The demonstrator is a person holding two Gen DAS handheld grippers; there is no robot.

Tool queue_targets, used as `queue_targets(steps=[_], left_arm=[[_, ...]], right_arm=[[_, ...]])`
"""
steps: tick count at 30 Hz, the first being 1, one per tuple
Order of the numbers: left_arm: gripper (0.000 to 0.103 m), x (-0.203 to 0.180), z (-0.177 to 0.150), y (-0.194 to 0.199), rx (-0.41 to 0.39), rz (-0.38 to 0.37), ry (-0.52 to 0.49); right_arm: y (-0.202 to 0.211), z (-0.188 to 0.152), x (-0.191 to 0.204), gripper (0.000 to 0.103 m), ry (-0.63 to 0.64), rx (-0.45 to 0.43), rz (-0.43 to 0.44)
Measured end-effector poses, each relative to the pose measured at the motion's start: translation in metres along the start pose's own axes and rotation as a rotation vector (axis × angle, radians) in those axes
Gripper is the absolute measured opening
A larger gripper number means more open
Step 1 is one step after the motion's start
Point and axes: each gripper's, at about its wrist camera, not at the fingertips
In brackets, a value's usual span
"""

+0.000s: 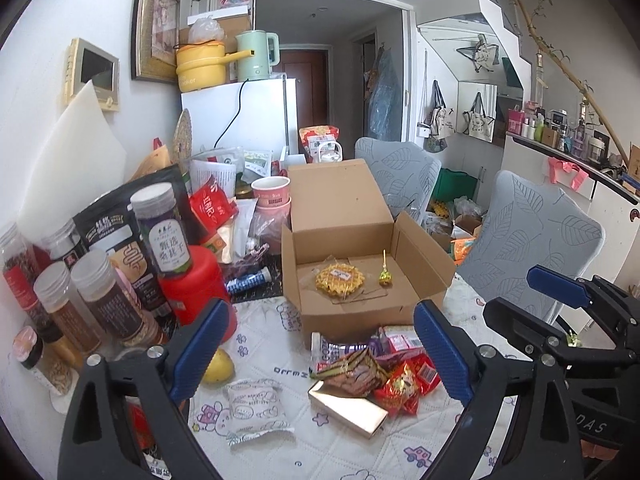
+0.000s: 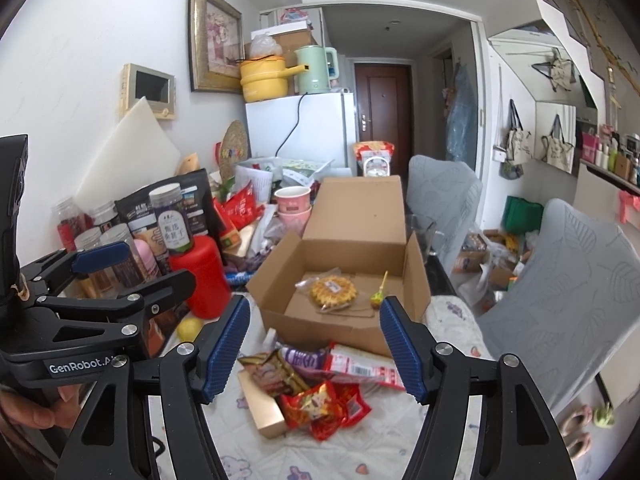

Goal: Organize snacks
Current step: 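Withdraw both tools from the box back over the table snacks, then grasp the white printed snack pouch with the left tool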

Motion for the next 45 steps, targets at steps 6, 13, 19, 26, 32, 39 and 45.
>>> queue_targets(steps=[6, 13, 19, 26, 32, 39, 45], left_arm=[[0.095, 0.009, -0.021, -0.003, 0.038, 0.004, 0.010], [0.095, 0.021, -0.041, -0.012, 0.073, 0.011, 0.029], [0.095, 0.034, -0.057, -0.032, 0.128, 0.017, 0.065], [0.095, 0.050, -0.081, -0.065, 0.205, 0.040, 0.129], [0.095, 0.055, -0.102, -0.096, 0.273, 0.059, 0.148], [0.095, 0.056, -0.122, -0.140, 0.377, 0.089, 0.142], [0.095, 0.055, -0.132, -0.167, 0.445, 0.098, 0.139]], right_arm=[[-0.009, -0.021, 0.008, 0.068, -0.013, 0.024, 0.025], [-0.022, -0.042, 0.013, 0.068, -0.023, 0.045, 0.042], [-0.039, -0.058, 0.011, 0.068, -0.044, 0.073, 0.058], [-0.064, -0.080, 0.002, 0.068, -0.100, 0.115, 0.079], [-0.081, -0.094, -0.003, 0.068, -0.117, 0.143, 0.064], [-0.094, -0.105, -0.011, 0.068, -0.128, 0.164, 0.059], [-0.105, -0.112, -0.023, 0.068, -0.167, 0.190, 0.058]])
Point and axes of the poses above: each gripper's, at about its wrist camera, not at the fingertips, and y roughly against the way its jaws point, x to its left, z to its top, and after that the axes turned 12 degrees about z, right-handed
